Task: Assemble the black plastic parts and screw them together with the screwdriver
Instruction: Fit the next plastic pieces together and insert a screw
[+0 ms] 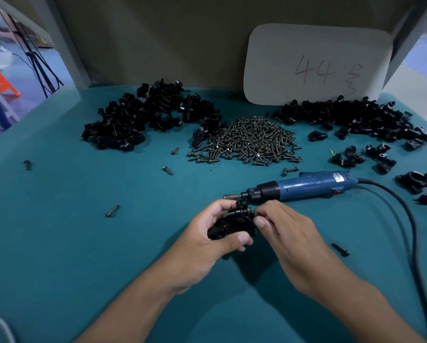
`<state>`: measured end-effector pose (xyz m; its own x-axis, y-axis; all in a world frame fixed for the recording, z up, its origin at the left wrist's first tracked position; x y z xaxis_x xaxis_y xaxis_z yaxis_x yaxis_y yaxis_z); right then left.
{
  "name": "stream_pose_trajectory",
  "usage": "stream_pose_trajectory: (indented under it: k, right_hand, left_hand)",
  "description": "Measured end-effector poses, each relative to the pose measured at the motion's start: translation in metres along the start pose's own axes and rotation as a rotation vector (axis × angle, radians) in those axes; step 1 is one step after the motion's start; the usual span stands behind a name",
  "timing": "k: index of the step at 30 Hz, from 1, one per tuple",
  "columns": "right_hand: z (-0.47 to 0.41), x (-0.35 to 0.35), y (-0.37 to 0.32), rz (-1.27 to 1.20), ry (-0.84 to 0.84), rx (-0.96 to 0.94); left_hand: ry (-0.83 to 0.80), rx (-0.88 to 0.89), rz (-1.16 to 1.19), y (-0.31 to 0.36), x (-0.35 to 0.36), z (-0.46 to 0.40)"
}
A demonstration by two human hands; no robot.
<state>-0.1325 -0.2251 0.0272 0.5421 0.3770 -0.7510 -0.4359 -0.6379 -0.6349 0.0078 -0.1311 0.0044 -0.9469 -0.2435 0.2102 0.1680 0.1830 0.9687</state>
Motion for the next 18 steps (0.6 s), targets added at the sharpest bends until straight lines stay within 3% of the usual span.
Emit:
stream_pose_trajectory:
  k: [3,9,18]
  right_hand:
    - [0.000,-0.004,-0.002,-0.125,0.054,0.046]
    - [0.002,-0.011,-0.011,-0.151,0.199,-0.032]
    - [-0.001,-0.011,-0.007,-0.168,0.205,-0.026]
  left_hand:
    - [0.020,0.008,0.006,0.001,-0.003,-0.001]
    - [0.055,-0.044,0.054,-0.002,-0.009,-0.002]
    - [0.025,-0.041,0.092,-0.001,-0.006,0.000]
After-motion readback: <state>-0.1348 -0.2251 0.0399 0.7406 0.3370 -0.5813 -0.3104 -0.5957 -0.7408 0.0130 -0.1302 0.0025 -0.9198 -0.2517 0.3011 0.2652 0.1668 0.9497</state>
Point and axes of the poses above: each hand's wrist, its own z-axis away from the middle knuckle, its own x-axis out of the palm, y = z × x, the point moved 4 cm from there along -z, towards the middle knuckle, and after that the axes turned 11 degrees about x, right-handed, at the moved point
